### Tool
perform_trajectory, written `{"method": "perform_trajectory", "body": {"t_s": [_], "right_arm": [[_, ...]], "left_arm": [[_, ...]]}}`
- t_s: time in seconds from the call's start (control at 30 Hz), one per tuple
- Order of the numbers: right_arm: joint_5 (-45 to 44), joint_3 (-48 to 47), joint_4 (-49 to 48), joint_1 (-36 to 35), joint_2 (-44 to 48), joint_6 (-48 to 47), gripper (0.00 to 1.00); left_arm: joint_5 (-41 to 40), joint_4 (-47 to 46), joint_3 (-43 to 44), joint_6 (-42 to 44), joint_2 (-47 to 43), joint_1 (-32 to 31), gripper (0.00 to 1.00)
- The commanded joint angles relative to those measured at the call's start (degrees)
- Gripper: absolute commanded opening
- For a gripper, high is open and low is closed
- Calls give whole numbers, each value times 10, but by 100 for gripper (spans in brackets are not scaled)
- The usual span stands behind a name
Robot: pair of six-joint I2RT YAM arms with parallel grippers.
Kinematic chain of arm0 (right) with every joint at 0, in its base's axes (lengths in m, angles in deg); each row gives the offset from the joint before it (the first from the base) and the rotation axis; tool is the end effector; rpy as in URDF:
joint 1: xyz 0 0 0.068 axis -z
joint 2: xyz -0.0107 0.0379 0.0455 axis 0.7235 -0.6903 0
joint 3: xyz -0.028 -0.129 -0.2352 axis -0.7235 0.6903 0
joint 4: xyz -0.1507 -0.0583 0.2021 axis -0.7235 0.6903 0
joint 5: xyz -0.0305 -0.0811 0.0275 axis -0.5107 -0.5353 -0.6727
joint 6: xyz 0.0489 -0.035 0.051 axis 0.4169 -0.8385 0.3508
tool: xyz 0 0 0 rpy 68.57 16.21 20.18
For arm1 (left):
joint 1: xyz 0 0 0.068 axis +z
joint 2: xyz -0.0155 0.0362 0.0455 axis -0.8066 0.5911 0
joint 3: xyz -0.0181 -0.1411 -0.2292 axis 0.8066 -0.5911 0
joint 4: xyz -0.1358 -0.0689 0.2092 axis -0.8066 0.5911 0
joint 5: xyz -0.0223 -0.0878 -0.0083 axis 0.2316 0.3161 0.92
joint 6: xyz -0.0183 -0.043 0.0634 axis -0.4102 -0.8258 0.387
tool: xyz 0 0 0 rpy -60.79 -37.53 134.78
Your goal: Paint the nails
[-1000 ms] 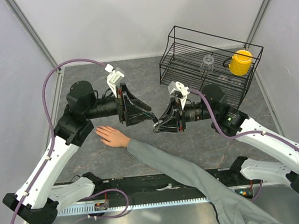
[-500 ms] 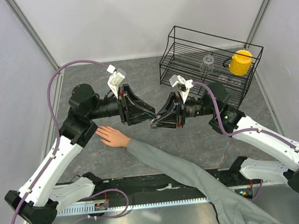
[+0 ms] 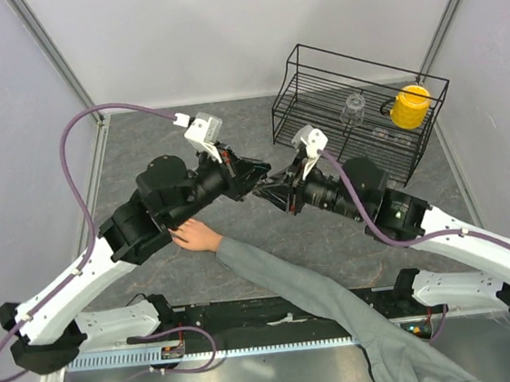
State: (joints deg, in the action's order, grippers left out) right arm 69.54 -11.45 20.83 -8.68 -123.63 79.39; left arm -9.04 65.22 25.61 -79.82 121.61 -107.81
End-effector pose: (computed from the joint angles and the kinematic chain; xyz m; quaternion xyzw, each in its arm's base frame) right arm 0.1472 0.2264 0.3948 -0.2817 0.6534 0.4474 0.5418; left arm 0.1488 -0.2053 0.4424 0.1694 0.7132 -0.4435 0.5157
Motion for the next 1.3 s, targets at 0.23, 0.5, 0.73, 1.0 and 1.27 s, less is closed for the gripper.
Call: {"method": "perform_trajectory", "body": {"t_s": [0.23,0.5,0.73,1.0,1.27], "right_arm": [[-158,19,-31,-87,10,-96,0],[201,64,-87,80,35,-19,0],[418,66,-159,158,18,75,0],[499,76,-275,169,-11,168,0],[496,81,-285,169,-17,175,0]], "left_arm": [[-207,87,118,-43,103,-106,3],[-13,-47,1,-26,-19,-42,91],[172,-125,-85,-88,-96,74,90],[323,-215,-118,-149,-65,126,77],[379,-273,-111,-169,-28,126,52]]}}
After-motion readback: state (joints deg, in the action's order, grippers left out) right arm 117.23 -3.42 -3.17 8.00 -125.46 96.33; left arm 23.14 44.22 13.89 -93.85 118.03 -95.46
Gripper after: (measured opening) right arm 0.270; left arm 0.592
